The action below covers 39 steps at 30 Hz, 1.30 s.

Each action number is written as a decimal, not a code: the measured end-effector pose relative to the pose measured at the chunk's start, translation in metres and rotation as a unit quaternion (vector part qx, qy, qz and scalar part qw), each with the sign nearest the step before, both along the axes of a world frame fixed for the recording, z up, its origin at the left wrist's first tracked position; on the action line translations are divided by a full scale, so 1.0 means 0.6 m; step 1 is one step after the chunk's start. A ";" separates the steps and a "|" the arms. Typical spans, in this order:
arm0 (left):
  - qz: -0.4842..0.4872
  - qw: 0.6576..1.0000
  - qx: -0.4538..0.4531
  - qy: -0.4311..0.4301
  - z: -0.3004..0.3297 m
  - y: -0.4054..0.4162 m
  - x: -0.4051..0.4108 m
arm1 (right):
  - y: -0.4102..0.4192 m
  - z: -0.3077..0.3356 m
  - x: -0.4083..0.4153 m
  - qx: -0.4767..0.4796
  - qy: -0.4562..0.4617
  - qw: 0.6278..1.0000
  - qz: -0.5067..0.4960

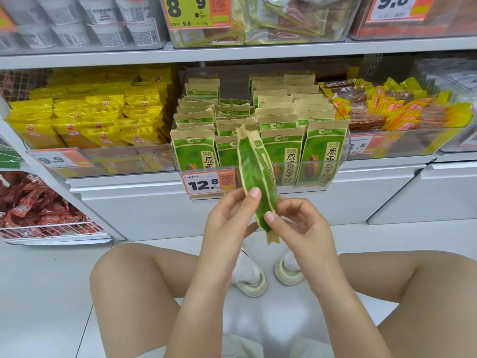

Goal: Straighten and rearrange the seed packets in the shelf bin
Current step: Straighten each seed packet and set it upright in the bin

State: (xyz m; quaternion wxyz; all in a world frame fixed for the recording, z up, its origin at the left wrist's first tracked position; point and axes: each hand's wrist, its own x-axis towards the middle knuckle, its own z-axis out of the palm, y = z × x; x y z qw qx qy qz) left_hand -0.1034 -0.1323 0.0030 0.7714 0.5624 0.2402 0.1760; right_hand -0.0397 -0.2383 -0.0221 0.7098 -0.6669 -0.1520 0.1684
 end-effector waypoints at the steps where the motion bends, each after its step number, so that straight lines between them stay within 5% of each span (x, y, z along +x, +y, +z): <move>1: -0.001 1.000 0.010 0.000 0.001 -0.003 0.001 | 0.000 -0.006 0.000 -0.050 -0.057 0.997 -0.021; 5: 0.042 0.998 0.037 -0.008 -0.003 -0.006 0.005 | 0.000 -0.007 -0.009 -0.156 -0.180 0.971 -0.026; 12: -0.042 0.999 0.002 -0.005 -0.016 0.024 -0.012 | 0.014 0.050 0.042 0.024 0.039 0.999 0.011; 17: -0.032 0.999 -0.009 -0.002 -0.019 0.027 -0.009 | 0.030 0.069 0.056 0.029 0.056 0.997 0.045; 22: 0.140 0.978 0.151 -0.008 -0.028 0.017 0.008 | 0.038 0.054 0.041 0.052 0.022 0.998 0.012; 26: 0.147 0.941 0.299 0.052 -0.019 0.004 0.017 | 0.040 0.043 0.024 0.051 -0.008 0.999 0.007; 39: 0.139 0.911 0.382 0.062 -0.018 -0.003 0.021 | 0.031 0.043 0.015 0.070 -0.037 0.997 0.005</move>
